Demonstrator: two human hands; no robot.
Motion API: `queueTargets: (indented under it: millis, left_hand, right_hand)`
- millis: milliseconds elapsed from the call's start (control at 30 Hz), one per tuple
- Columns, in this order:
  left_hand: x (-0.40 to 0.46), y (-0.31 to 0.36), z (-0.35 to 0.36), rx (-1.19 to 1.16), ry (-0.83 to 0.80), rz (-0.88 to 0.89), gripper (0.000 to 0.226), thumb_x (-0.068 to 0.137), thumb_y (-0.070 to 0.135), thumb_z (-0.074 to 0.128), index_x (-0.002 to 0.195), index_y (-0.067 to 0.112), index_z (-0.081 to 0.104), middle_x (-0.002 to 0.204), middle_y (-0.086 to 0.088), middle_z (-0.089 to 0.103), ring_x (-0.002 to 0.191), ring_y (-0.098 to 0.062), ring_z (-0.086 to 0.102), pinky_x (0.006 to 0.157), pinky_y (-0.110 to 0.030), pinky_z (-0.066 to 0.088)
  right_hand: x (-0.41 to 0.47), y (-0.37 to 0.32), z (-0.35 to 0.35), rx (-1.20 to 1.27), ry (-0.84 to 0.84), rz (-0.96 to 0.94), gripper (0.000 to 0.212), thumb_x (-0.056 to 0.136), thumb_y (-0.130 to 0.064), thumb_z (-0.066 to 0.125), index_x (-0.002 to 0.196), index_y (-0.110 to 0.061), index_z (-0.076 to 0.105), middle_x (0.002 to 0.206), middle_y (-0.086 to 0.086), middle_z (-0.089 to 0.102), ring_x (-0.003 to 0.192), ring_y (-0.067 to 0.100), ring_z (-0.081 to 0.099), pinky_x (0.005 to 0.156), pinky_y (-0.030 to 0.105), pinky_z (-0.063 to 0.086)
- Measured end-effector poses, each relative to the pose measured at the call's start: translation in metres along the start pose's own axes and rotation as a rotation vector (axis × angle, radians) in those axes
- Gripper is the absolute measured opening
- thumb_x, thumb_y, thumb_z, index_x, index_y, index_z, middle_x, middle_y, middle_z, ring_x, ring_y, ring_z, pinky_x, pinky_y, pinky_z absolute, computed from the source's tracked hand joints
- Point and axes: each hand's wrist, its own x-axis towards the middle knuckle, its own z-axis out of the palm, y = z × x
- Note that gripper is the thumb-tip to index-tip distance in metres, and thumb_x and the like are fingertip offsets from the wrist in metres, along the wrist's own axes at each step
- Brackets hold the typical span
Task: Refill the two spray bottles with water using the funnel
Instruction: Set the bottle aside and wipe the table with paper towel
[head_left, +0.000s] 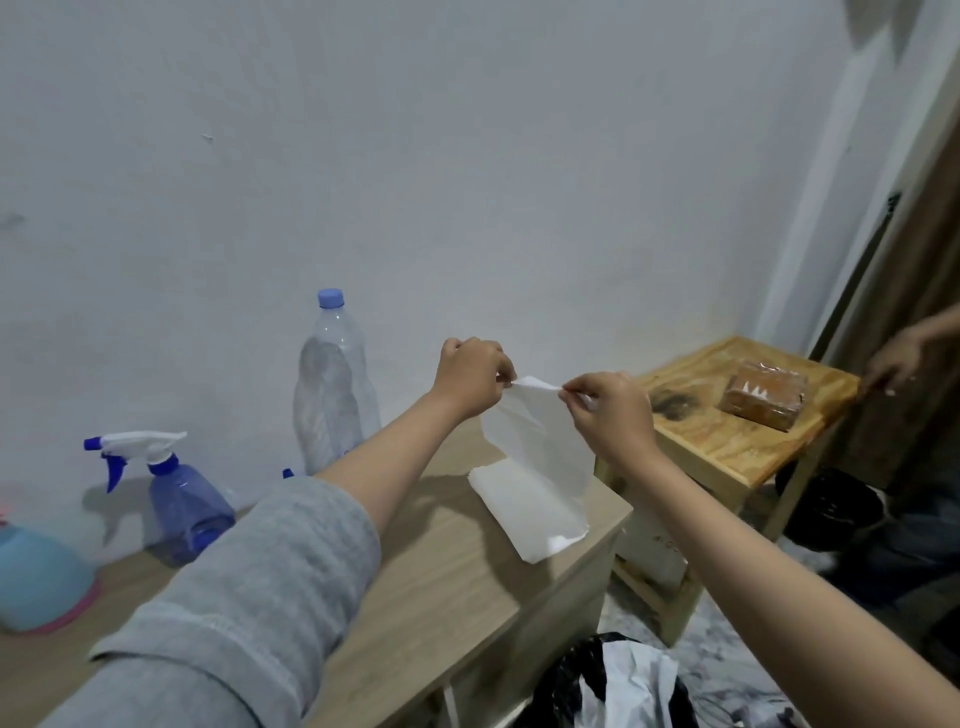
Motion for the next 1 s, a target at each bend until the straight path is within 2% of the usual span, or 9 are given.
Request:
queueTargets:
  millis: [233, 367, 467, 667, 800, 900, 1000]
  left_hand:
    - [0.000, 0.003, 0.009, 0.009, -0.081, -0.036, 0.019, 0.087, 0.013, 0.059, 0.092, 0.023, 0.074, 0.096, 0.008, 0.068, 0.095, -0.015, 0.059, 0.082, -0.029, 0.022]
    - [0.005, 0.006, 0.010, 0.008, 0.011, -0.040, 0.026, 0.084, 0.008, 0.054, 0.090, 0.025, 0.074, 0.095, 0.008, 0.068, 0.092, -0.015, 0.059, 0.078, -0.030, 0.022]
    - [0.006, 0.008, 0.015, 0.027, -0.037, -0.023, 0.024, 0.085, 0.009, 0.055, 0.091, 0.024, 0.074, 0.095, 0.007, 0.069, 0.093, -0.016, 0.060, 0.079, -0.029, 0.022]
    - [0.000, 0.008, 0.025, 0.032, -0.033, -0.044, 0.026, 0.085, 0.008, 0.054, 0.090, 0.023, 0.074, 0.093, 0.007, 0.068, 0.091, -0.016, 0.060, 0.077, -0.030, 0.021]
    - [0.001, 0.008, 0.025, 0.047, 0.049, -0.037, 0.028, 0.086, 0.008, 0.052, 0.092, 0.025, 0.074, 0.097, 0.007, 0.067, 0.091, -0.017, 0.058, 0.076, -0.030, 0.021]
    - [0.006, 0.011, 0.023, 0.077, 0.075, -0.007, 0.030, 0.085, 0.007, 0.051, 0.093, 0.024, 0.074, 0.099, 0.007, 0.068, 0.090, -0.018, 0.057, 0.078, -0.030, 0.019]
    - [0.013, 0.012, 0.016, 0.075, 0.118, -0.015, 0.029, 0.085, 0.007, 0.051, 0.092, 0.024, 0.074, 0.097, 0.007, 0.068, 0.090, -0.019, 0.058, 0.078, -0.030, 0.017]
  right_hand:
    - [-0.001, 0.007, 0.004, 0.008, -0.093, 0.061, 0.013, 0.086, -0.025, 0.067, 0.090, -0.018, 0.077, 0.086, -0.003, 0.075, 0.087, 0.021, 0.064, 0.076, 0.038, 0.052]
    - [0.008, 0.011, 0.000, 0.025, -0.003, 0.039, 0.013, 0.087, -0.023, 0.067, 0.090, -0.015, 0.077, 0.085, -0.002, 0.075, 0.084, 0.021, 0.065, 0.074, 0.038, 0.053]
    - [0.008, 0.012, 0.003, -0.008, -0.113, 0.058, 0.013, 0.086, -0.024, 0.066, 0.089, -0.017, 0.076, 0.087, -0.002, 0.075, 0.087, 0.020, 0.066, 0.076, 0.038, 0.053]
    - [0.005, 0.020, 0.007, 0.009, -0.171, 0.104, 0.013, 0.087, -0.025, 0.066, 0.089, -0.017, 0.076, 0.089, -0.003, 0.075, 0.089, 0.018, 0.067, 0.079, 0.039, 0.053]
    - [0.005, 0.025, 0.005, 0.062, -0.059, 0.079, 0.013, 0.087, -0.022, 0.067, 0.090, -0.013, 0.076, 0.085, 0.001, 0.074, 0.083, 0.021, 0.066, 0.073, 0.039, 0.054]
    - [0.007, 0.024, 0.004, 0.057, -0.046, 0.048, 0.012, 0.087, -0.020, 0.067, 0.088, -0.011, 0.076, 0.083, 0.002, 0.074, 0.079, 0.020, 0.066, 0.068, 0.033, 0.053]
    - [0.014, 0.021, 0.001, 0.099, 0.024, 0.019, 0.010, 0.085, -0.016, 0.068, 0.085, -0.010, 0.075, 0.082, 0.002, 0.074, 0.077, 0.019, 0.065, 0.069, 0.036, 0.054]
